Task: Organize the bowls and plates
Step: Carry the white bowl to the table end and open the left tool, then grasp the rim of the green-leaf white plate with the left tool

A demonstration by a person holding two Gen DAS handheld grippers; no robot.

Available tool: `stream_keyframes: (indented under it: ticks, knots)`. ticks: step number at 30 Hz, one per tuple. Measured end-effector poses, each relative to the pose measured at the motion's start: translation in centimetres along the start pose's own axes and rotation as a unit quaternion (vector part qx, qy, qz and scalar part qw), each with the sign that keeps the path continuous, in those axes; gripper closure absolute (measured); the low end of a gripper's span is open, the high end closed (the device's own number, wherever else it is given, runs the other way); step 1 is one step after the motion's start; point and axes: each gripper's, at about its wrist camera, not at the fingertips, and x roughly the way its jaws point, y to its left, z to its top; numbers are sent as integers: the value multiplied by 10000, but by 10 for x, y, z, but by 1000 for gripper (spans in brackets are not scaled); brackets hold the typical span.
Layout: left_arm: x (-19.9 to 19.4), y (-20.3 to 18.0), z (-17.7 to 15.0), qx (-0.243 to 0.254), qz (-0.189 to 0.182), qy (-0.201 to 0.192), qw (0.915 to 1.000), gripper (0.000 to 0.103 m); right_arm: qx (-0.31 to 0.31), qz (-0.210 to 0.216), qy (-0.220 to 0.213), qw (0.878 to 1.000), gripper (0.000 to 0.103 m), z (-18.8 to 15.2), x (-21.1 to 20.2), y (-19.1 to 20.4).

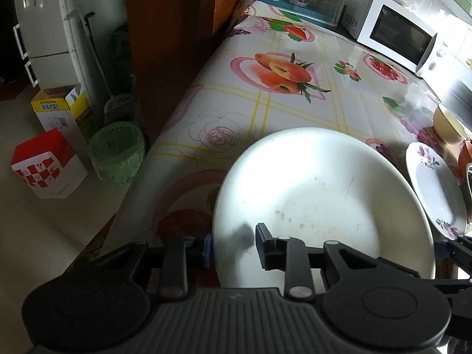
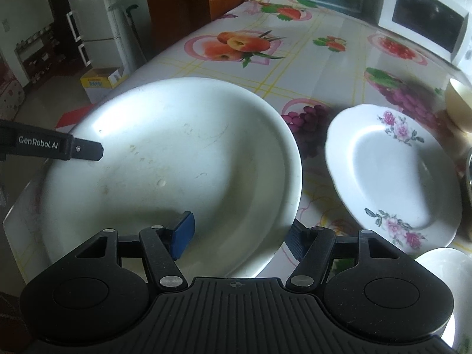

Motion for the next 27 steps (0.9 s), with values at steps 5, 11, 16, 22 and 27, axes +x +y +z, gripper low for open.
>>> stream_keyframes:
  ticks: [5,11,16,22,27]
  knots:
    - [-9,-3,-1,7,-63,-99,9999,57,-12,24,-50,10000,35,-2,-10,-4]
    - [-29,-10,0,17,-98,-309,9995,50,77,-5,-256,9996,33,-3,-32,-20]
    - [-47,-27,-2,87,-336,-472,9983,49,150,-129,-406,9990,30,-11,-53,-40]
    - [-61,-53,-5,284,-747,-547,9953,48,324,-417,-539,9972,26,-29,-75,-70]
    - [-62,-87,-10,597,-1130,-460,9907,47,520,-717,-602,9942,24,-51,-91,-95]
